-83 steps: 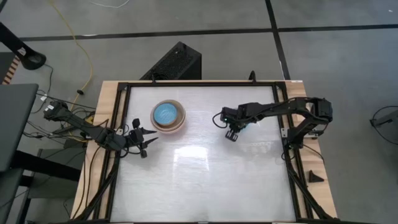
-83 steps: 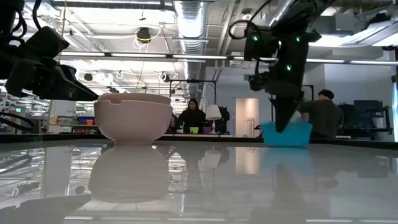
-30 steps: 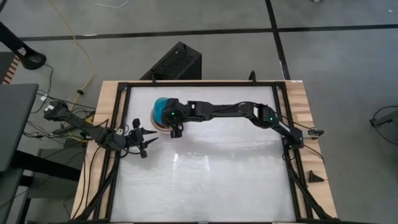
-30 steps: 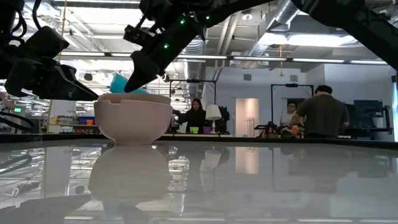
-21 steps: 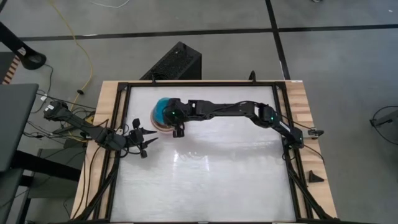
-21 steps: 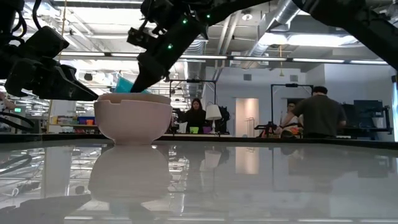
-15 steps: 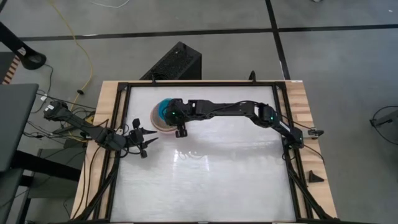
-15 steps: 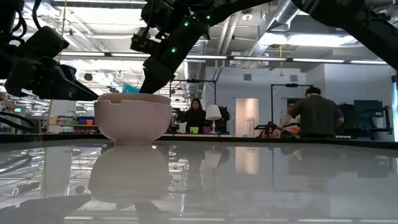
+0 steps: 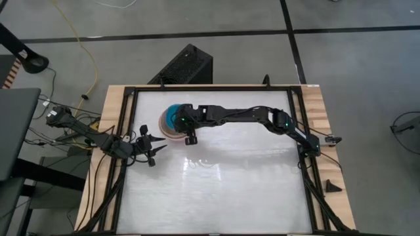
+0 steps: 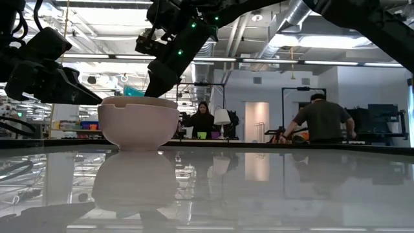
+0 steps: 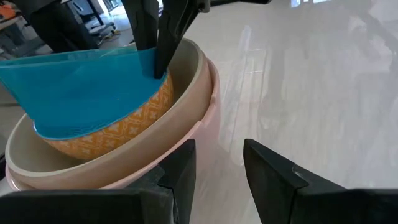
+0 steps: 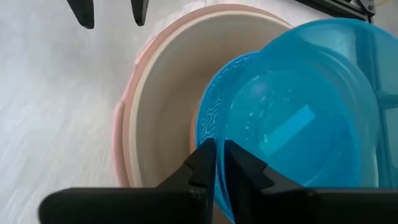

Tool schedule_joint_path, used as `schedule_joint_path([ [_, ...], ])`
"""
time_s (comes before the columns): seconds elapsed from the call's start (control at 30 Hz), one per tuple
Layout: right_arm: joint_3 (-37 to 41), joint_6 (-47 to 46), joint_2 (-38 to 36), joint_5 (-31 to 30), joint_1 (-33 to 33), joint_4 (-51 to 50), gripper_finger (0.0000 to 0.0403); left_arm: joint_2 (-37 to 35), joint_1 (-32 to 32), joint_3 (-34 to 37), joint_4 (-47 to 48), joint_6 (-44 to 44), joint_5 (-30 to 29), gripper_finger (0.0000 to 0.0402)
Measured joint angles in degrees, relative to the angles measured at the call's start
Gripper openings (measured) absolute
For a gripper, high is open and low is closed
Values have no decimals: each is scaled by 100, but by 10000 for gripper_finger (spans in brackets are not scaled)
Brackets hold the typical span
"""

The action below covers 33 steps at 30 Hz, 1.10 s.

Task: Nest bowls inside each other
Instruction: Stack the light blue bowl into the white and blue bowl

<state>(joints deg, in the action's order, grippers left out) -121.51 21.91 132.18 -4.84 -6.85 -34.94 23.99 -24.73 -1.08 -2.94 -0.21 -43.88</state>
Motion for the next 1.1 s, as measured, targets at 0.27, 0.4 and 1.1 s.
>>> schedule_joint_path([
  [0.27,0,2,0,0,0,-19,75,0,2,0,2,0,0,125],
  [0.4,0,2,0,0,7,-74,86,0,1,0,1,0,-1,125],
  [1.1,-819,105,-22,-317,11,-477,196,2,2,0,2,0,-2,125],
])
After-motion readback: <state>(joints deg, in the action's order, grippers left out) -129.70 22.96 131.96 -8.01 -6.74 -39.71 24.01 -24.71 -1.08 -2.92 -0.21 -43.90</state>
